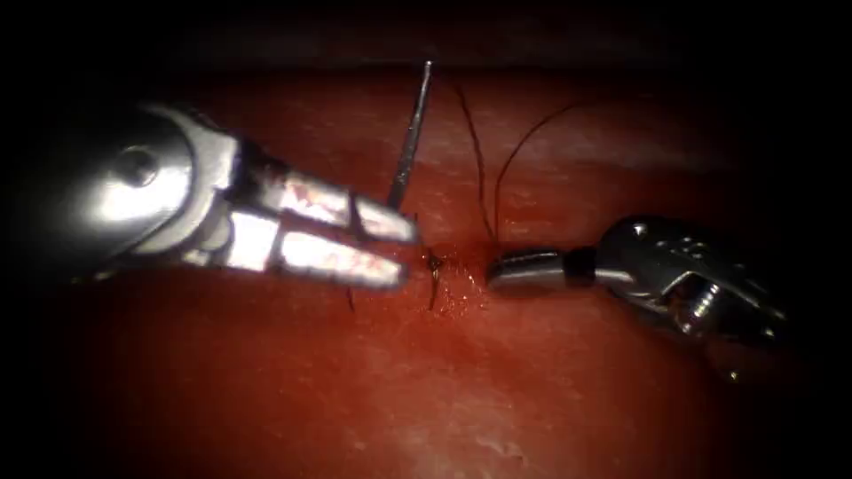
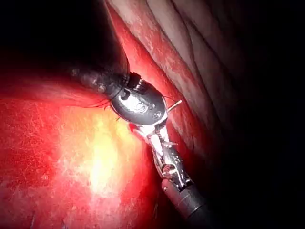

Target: Wound Closure

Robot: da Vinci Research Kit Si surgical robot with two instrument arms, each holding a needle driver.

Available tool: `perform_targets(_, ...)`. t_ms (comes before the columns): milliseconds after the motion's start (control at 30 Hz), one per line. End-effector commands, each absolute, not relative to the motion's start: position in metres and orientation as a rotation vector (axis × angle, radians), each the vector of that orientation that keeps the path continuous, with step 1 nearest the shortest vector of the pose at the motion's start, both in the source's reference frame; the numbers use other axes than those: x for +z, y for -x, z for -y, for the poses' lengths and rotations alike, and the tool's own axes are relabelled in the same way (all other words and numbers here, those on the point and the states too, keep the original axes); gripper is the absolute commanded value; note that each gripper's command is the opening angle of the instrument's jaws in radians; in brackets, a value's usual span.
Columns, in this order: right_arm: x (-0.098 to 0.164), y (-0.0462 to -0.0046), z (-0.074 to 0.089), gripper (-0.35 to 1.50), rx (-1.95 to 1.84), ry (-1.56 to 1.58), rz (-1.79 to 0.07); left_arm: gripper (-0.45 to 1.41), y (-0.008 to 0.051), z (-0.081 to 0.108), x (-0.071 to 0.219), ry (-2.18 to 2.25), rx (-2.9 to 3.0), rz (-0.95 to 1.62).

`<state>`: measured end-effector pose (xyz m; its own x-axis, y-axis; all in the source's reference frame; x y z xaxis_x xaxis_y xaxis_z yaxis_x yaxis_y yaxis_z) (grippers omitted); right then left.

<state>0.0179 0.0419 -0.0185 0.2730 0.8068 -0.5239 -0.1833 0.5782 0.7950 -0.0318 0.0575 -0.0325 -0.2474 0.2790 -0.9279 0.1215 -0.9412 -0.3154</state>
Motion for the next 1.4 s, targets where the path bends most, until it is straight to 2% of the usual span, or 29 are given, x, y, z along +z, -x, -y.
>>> perform_targets(33, -0.0193, -0.0186, -0.0415, -0.35, 0.741, -0.696, -1.100, -0.35, 0.0318, -0.0573, -0.0316, 1.867, 2.358, 0.495)
perform_targets(400, -0.0220, -0.0179, -0.0404, -0.35, 0.695, -0.764, -1.096, -0.35, 0.0298, -0.0551, -0.0305, 1.868, 2.381, 0.486)
perform_targets(967, -0.0285, -0.0202, -0.0385, -0.35, 0.631, -0.920, -1.093, -0.35, 0.0278, -0.0544, -0.0278, 1.873, 2.414, 0.471)
perform_targets(1000, -0.0286, -0.0204, -0.0389, -0.08, 0.620, -0.838, -1.127, -0.35, 0.0274, -0.0545, -0.0278, 1.875, 2.414, 0.474)
perform_targets(1067, -0.0286, -0.0202, -0.0393, 0.59, 0.609, -0.750, -1.159, -0.35, 0.0268, -0.0545, -0.0279, 1.880, 2.414, 0.479)
perform_targets(1100, -0.0284, -0.0199, -0.0399, 1.11, 0.597, -0.655, -1.167, -0.35, 0.0261, -0.0547, -0.0280, 1.884, 2.413, 0.485)
perform_targets(1133, -0.0283, -0.0196, -0.0403, 1.23, 0.586, -0.608, -1.161, -0.35, 0.0257, -0.0548, -0.0282, 1.882, 2.412, 0.483)
perform_targets(1400, -0.0273, -0.0173, -0.0416, 1.41, 0.520, -0.352, -1.097, -0.35, 0.0228, -0.0550, -0.0281, 1.883, 2.410, 0.495)
